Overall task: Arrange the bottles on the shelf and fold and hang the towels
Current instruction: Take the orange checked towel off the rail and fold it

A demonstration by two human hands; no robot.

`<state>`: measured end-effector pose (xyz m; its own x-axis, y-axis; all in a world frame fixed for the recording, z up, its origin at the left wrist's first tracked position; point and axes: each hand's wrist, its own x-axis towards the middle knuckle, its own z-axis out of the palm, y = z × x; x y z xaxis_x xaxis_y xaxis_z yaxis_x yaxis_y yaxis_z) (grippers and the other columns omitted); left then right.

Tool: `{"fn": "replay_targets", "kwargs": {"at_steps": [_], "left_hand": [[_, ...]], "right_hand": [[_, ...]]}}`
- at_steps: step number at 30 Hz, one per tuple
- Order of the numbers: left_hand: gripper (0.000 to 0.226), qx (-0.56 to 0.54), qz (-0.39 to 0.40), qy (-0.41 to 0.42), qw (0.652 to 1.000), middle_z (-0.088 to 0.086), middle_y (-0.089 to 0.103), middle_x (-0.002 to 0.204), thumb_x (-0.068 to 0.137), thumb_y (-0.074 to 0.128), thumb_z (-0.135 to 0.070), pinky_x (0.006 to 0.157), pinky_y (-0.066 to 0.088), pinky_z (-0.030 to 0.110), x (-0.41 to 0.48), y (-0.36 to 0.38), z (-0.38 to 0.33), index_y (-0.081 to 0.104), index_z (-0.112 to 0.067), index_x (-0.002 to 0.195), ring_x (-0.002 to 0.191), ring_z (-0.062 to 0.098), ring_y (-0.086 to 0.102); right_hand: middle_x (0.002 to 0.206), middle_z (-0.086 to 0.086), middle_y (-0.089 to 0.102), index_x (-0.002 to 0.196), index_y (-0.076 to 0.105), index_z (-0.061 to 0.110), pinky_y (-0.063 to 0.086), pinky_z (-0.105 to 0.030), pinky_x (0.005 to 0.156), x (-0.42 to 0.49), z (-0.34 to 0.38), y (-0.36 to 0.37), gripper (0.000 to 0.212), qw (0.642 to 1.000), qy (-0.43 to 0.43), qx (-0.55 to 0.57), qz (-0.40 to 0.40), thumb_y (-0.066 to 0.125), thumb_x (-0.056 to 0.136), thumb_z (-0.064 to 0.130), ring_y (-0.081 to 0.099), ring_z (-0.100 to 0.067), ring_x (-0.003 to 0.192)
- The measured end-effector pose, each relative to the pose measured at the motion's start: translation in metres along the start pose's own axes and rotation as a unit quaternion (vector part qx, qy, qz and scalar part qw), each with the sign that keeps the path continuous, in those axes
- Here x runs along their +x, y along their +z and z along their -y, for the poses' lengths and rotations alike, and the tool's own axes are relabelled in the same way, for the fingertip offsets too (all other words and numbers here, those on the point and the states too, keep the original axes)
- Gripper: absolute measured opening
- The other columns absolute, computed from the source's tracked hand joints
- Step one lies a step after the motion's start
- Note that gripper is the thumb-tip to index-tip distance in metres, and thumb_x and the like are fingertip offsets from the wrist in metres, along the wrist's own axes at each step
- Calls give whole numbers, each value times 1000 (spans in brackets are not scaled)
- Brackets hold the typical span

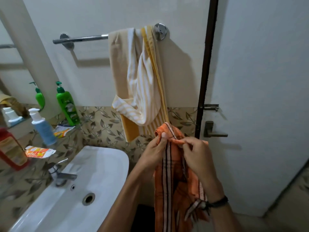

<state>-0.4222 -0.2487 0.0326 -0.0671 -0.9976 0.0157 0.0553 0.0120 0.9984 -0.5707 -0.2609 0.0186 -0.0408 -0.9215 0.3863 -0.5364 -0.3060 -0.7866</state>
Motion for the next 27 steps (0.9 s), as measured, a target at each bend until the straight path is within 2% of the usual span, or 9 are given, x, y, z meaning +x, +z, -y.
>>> {"fn": "replay_targets", "kwargs": {"at_steps": [3, 5, 7, 11, 14, 18, 22, 24, 27], "left_hand": [[38, -18, -6, -24, 1000, 16, 76, 115, 106, 45, -34, 95, 58, 41, -2, 3, 10, 70, -9, 120, 108, 30, 73], [30, -36, -23, -50, 998, 20, 76, 111, 106, 50, -25, 91, 59, 43, -1, 3, 19, 74, -8, 112, 99, 31, 74], [25, -43, -40, -82, 995, 25, 74, 108, 104, 53, -14, 90, 56, 47, 0, 1, 29, 77, -6, 103, 92, 35, 72], [23, -42, -33, -127, 990, 25, 76, 106, 102, 54, -6, 93, 56, 51, -2, -2, 47, 76, -3, 108, 94, 38, 73], [25, -41, -38, -158, 986, 20, 78, 102, 104, 51, -7, 91, 58, 47, -5, -8, 55, 76, -5, 110, 94, 35, 75], [26, -41, -71, -189, 979, 24, 77, 101, 104, 52, -9, 92, 58, 55, -1, -17, 66, 77, -3, 105, 99, 42, 73], [26, -37, -85, -219, 971, 31, 73, 103, 102, 53, -9, 94, 56, 58, 5, -10, 76, 76, 3, 101, 101, 47, 71], [25, -47, -92, -227, 968, 31, 74, 103, 102, 54, -10, 93, 57, 56, 9, -10, 80, 76, 2, 101, 97, 43, 72], [25, -64, -88, -241, 964, 23, 77, 98, 103, 52, -13, 93, 58, 54, 15, -16, 90, 76, -5, 104, 95, 39, 75]], "right_hand": [[73, 4, 71, 76, 73, 18, 57, -21, 68, 2, -7, -7, 33, 983, 101, 151, -26, 51, 97, 5, 69, -4, 75], [79, 1, 74, 80, 74, 20, 62, -39, 74, 4, -14, -13, 30, 970, 143, 195, -31, 51, 97, 10, 73, -15, 81], [86, 2, 77, 85, 77, 23, 62, -42, 75, 4, -21, -20, 26, 959, 170, 221, -40, 56, 95, 10, 74, -21, 87], [88, -4, 77, 93, 75, 17, 58, -31, 77, -1, -39, -29, 21, 948, 212, 223, -86, 56, 96, 8, 73, -20, 85], [85, -6, 74, 89, 73, 13, 53, -26, 67, -6, -49, -30, 21, 933, 255, 218, -130, 54, 100, 12, 69, -18, 77], [71, -11, 74, 83, 74, 6, 52, -25, 58, -11, -57, -29, 22, 906, 330, 222, -144, 59, 97, 15, 69, -24, 67], [86, -29, 72, 92, 69, -8, 59, -42, 60, -17, -62, -20, 32, 898, 355, 221, -137, 60, 87, 22, 67, -29, 63], [85, -26, 73, 90, 68, -6, 60, -54, 69, -19, -63, -19, 38, 908, 344, 185, -148, 56, 84, 29, 70, -34, 65], [75, -20, 73, 73, 62, 1, 60, -52, 70, -20, -68, -24, 39, 915, 338, 136, -173, 52, 81, 38, 69, -37, 66]]}}
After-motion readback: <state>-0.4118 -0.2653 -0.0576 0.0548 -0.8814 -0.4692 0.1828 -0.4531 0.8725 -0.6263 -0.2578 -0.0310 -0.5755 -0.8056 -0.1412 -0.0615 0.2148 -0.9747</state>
